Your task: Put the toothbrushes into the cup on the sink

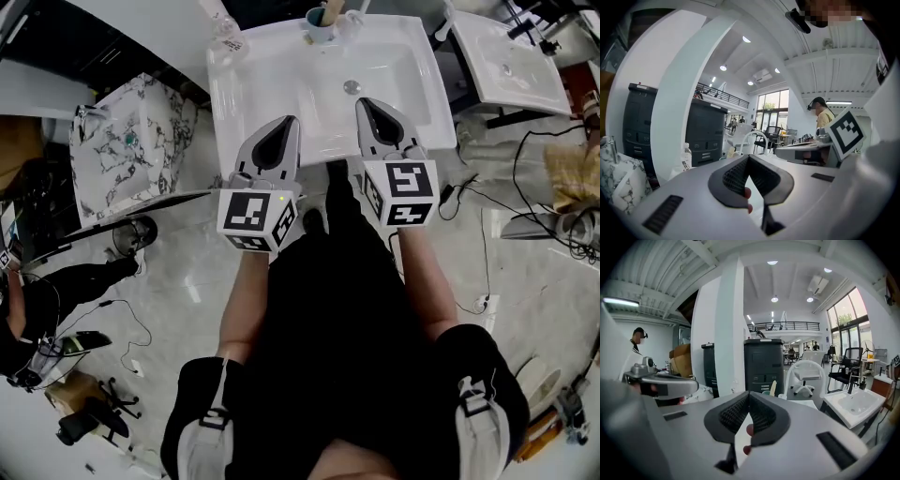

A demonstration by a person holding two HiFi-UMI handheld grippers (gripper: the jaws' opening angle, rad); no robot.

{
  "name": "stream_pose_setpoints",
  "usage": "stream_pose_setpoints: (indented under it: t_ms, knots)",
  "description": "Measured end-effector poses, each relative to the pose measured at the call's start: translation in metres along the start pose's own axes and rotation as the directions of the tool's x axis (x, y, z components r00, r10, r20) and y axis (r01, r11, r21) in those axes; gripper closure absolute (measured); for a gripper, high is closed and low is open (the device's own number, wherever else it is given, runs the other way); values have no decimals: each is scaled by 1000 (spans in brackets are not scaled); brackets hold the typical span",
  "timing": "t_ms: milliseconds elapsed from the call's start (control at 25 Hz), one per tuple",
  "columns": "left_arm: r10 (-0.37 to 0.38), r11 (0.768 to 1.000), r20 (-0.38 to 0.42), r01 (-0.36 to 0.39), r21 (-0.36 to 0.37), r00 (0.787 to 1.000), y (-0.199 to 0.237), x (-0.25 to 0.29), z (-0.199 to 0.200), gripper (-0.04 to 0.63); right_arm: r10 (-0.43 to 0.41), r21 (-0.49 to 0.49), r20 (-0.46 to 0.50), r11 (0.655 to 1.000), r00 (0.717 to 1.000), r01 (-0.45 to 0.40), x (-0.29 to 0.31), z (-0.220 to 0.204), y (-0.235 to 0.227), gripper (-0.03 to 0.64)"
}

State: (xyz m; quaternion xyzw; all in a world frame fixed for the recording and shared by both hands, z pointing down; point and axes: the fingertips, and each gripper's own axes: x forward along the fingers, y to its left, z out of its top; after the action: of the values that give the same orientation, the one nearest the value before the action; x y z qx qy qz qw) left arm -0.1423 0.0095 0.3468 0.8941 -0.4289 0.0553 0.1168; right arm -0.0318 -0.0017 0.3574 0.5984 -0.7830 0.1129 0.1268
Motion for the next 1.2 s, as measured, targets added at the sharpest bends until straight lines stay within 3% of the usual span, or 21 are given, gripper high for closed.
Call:
stream_pose_setpoints:
  t_ms: [680, 1200]
  knots:
    - [-46, 998, 76, 43, 42, 996, -31, -33, 24, 581, 22, 92, 164, 995, 986, -37, -84, 23, 12, 586]
    - [-35, 999, 66, 34, 19, 997, -38, -38, 19, 581, 42, 75, 143, 996, 989, -54, -95, 14, 14, 586]
